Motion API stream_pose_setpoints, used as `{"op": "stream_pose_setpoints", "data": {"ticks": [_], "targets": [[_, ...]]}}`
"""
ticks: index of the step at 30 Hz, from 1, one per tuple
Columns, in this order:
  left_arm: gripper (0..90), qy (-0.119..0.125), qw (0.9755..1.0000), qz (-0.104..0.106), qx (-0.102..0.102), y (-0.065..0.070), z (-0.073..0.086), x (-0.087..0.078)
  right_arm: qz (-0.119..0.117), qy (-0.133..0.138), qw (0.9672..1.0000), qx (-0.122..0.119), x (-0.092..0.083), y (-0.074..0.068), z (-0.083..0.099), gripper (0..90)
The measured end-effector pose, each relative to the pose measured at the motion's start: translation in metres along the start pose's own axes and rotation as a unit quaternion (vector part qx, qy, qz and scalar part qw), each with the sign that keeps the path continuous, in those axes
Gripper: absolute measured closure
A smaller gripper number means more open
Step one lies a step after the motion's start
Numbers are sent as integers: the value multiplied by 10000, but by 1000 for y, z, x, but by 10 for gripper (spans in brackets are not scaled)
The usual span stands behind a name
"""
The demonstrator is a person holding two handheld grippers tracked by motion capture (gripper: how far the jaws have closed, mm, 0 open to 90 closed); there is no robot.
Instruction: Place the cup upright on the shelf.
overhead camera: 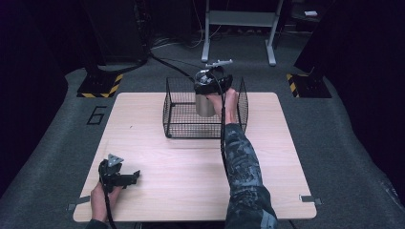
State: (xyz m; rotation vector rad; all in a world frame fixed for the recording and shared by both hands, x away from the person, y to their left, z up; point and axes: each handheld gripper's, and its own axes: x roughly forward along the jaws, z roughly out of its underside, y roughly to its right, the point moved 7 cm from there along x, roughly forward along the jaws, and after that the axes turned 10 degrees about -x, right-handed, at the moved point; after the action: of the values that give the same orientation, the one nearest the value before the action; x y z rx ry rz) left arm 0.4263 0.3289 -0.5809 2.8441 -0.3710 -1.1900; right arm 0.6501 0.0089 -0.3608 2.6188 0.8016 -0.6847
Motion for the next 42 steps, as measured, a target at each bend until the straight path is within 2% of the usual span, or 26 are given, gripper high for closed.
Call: {"op": "stream_pose_setpoints", "data": {"ticks": [5, 12, 18, 23, 25, 30, 31, 35, 38, 42], "targets": [[1, -7, 10000, -1, 8, 0, 0, 0, -14, 1, 9999, 146, 5, 1, 4, 37], [1, 2, 10000, -2, -10, 0, 0, 0, 32, -122, 9998, 146, 17, 2, 13, 37], [1, -4, 10000, 0, 0, 0, 0, 0, 36, -173, 9995, 277, 26, 1, 20, 37], [1, 1, 10000, 0, -2, 0, 0, 0, 40, -242, 9994, 237, 33, 2, 25, 37], [1, -15, 10000, -11, 64, -1, 0, 0, 57, -296, 9992, 261, 36, 1, 28, 37], [1, -16, 10000, -11, 65, -1, 0, 0, 61, -340, 9989, 305, 42, 6, 34, 37], [1, -13, 10000, -11, 61, -1, 0, 0, 75, -327, 9986, 398, 45, 6, 34, 36], [1, -4, 10000, -11, 51, -1, 0, 0, 85, -343, 9983, 474, 49, 7, 37, 37], [1, -1, 10000, -16, 61, -1, 0, 0, 88, -367, 9986, 372, 51, 8, 39, 36], [1, 2, 10000, -16, 57, -1, 0, 0, 88, -372, 9985, 396, 56, 8, 40, 36]]}}
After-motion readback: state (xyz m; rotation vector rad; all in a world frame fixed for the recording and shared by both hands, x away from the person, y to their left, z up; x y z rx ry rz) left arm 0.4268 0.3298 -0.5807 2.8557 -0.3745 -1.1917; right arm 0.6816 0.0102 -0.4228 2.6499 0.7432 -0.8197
